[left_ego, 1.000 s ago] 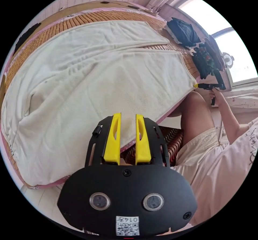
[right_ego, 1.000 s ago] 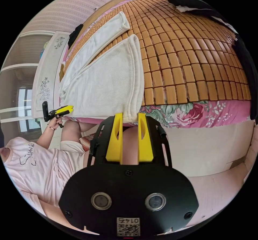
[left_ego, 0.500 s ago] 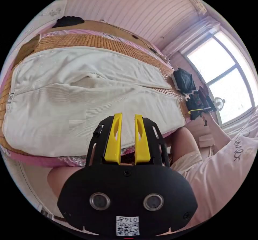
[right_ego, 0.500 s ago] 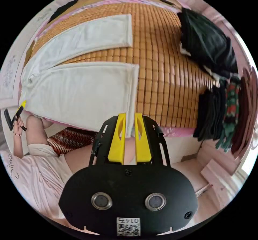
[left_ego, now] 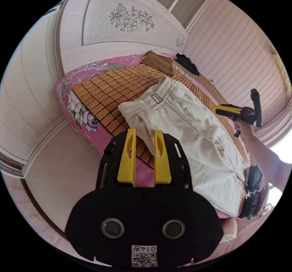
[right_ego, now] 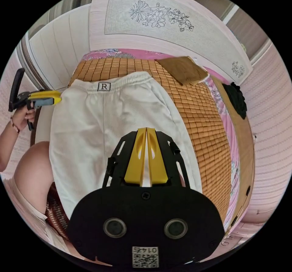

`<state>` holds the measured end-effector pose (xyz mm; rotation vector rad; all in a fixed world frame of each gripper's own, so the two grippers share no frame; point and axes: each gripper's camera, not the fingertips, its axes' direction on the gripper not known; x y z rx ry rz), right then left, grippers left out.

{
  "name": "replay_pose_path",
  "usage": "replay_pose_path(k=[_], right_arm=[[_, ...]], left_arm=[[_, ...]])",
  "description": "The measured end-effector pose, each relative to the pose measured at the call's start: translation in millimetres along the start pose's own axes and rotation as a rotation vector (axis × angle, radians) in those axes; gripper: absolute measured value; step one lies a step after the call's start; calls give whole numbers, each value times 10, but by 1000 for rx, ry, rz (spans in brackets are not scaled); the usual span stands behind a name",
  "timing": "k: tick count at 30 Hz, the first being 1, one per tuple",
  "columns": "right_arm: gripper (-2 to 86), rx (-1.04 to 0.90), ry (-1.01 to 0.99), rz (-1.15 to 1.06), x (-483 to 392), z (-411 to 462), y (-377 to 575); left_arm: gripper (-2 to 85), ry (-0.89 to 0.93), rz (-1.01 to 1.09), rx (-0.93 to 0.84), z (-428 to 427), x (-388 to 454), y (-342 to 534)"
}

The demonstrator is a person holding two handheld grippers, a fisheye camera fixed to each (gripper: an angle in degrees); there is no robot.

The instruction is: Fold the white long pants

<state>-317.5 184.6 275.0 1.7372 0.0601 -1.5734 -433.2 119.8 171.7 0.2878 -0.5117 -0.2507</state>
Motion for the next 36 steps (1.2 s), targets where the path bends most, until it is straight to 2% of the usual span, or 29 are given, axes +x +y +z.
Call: replay_pose_path(k=[2,6,8,11,14,16,18,20,24,26,28,31,33,36], right_arm=[[-5,-32,-29,18,-21,247,-336],[-4,-93,121,-5,-100,735,-740],[-5,-210,67,-18,-92,1007,-844],[-5,-227,132,-2,-72,1054,-1014],[-5,-204,179,-20,-100,1144,-1023],[-5,-86,194,-11,-108,1146,-861],[-5,-26,118,36,-10,1024,-723],[-5,-31,83,96,102,808,-651],[-5,378,-3,203,191,-427,292],[-4,419,33,233,138,-901,903],[-4,399,62,269,44,-1237,1576],[-4,149,107,353,-128,-1476,2628],[-5,-6,188,501,-278,-1718,3469],[-7,-71,199,743,-449,-2158,4532]], left_arm=[[100,101,-51,-1,39,-227,-67],[102,148,-83,-37,89,-423,-117],[71,162,-34,-40,83,-488,-106],[38,142,46,-12,-84,-538,-121],[35,88,94,65,-356,-568,-110],[34,66,58,68,-341,-637,-64],[36,25,37,4,-169,-696,-17],[39,30,35,14,-220,-733,-17],[66,18,49,48,-551,-827,-8],[65,-16,15,58,-761,-953,98],[66,20,-7,21,-841,-1006,183],[75,147,-18,-21,-941,-884,307],[78,178,30,-50,-999,-679,357],[86,196,131,-75,-1083,-336,427]])
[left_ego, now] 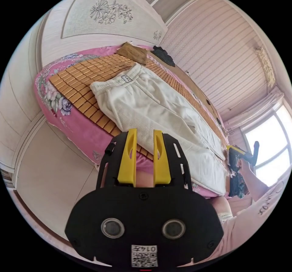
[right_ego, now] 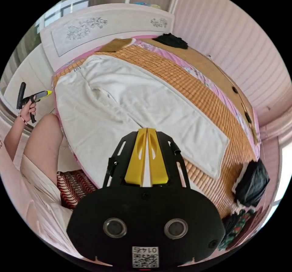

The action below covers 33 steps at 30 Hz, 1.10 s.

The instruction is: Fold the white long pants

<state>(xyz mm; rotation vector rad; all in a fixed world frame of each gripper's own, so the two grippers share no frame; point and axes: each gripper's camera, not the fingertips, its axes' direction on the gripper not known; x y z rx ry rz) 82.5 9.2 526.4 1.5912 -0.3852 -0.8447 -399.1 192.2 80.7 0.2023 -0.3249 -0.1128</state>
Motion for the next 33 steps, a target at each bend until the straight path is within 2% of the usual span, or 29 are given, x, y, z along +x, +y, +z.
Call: replay_pose_path(k=[3,5,8,12,14,16,18,23,26,30,33], right_arm=[[-4,-39,52,268,622,-322,868],[3,-46,19,416,947,-491,1352],[63,-58,-80,602,1371,-662,2000],[151,-51,-37,784,1736,-747,2576],[167,-63,-63,822,1850,-718,2710],[175,-68,-95,852,1955,-675,2787],[182,-104,-116,870,2101,-602,2825],[152,-229,-258,877,2427,-441,2911],[123,-231,-268,904,2585,-531,2986],[83,-195,-332,917,2724,-697,3099],[68,-172,-314,901,2778,-875,3100]], left_arm=[[101,12,8,19,-37,116,14],[107,-31,28,52,-91,145,-8],[110,-84,35,15,-110,109,-132],[120,-140,92,-106,-85,182,-355],[125,-256,277,-138,-102,559,-404],[128,-332,353,-140,-80,799,-377],[139,-379,325,-129,-40,857,-377],[163,-200,-40,-123,-2,267,-670],[147,-121,-166,-172,138,-1,-806],[128,-136,-164,-205,228,35,-927],[83,-211,-81,-268,249,148,-998]])
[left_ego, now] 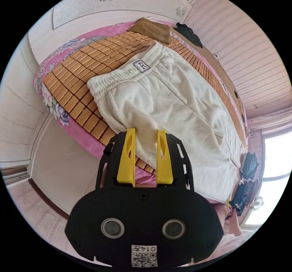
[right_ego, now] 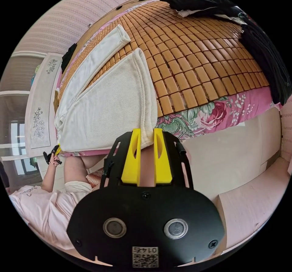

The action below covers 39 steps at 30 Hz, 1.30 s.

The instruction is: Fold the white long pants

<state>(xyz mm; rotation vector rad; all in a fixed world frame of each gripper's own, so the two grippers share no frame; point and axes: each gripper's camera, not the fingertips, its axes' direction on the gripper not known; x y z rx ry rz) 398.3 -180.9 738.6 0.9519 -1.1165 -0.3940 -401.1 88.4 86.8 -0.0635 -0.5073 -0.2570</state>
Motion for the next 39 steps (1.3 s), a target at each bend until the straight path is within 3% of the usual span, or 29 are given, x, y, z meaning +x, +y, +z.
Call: replay_pose_path(k=[2,5,15,21,26,29,33,39], right_arm=[[64,43,7,-26,-43,-176,7],[61,135,-15,-78,-137,-569,-37],[59,301,74,-311,-751,-1473,-1108],[63,303,72,-221,-887,-1453,-2113],[69,459,-34,74,-638,-1272,-2448],[90,502,-34,54,-523,-1210,-2335],[171,367,42,25,-252,-880,-2036],[172,422,-130,81,-25,-643,-1610]], left_arm=[[21,40,60,-26,-71,39,-31],[2,95,120,20,-308,115,-73],[3,183,311,203,-874,892,-869],[27,127,344,173,-586,1487,-1635],[88,122,149,163,-190,1718,-2052],[104,84,155,249,-263,1749,-1989],[136,-35,150,190,-141,1613,-1812],[180,-16,14,108,297,1362,-1555]])
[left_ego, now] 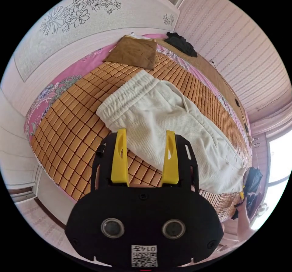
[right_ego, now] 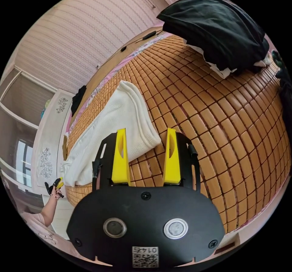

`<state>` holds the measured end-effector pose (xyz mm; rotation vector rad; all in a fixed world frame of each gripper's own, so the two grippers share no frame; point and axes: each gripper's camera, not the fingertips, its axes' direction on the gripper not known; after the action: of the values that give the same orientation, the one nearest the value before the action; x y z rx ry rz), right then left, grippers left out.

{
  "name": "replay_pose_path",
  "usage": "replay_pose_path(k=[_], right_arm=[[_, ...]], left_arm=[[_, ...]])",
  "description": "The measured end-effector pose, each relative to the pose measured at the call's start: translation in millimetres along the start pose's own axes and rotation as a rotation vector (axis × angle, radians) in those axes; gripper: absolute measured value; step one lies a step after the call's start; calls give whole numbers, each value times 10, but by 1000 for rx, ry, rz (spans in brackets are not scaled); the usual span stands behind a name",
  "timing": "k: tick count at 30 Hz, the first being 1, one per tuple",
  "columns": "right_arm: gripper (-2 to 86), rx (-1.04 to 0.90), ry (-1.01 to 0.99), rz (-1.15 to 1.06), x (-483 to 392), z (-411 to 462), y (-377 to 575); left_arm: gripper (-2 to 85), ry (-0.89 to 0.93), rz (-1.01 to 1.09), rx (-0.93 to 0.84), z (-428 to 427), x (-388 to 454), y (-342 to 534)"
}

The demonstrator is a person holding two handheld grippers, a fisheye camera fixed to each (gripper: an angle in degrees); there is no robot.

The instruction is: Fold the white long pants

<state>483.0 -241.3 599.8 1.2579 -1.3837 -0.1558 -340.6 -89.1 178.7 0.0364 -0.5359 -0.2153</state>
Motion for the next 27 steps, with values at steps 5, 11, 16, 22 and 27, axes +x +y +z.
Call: replay_pose_path(k=[5,11,16,22,27], right_arm=[[132,-40,69,-44,-157,38,-13],[118,-106,272,-219,-616,241,103],[79,-139,266,-262,-793,195,143],[74,-198,305,-342,-775,-164,450],[75,-247,296,-269,-334,-885,1142]], left_arm=[[195,-35,-51,-136,484,290,-129],[56,-265,208,-119,693,942,-94],[42,-256,276,-195,775,1099,-55],[27,-206,332,-238,714,1121,282],[32,-217,427,-283,664,1170,972]])
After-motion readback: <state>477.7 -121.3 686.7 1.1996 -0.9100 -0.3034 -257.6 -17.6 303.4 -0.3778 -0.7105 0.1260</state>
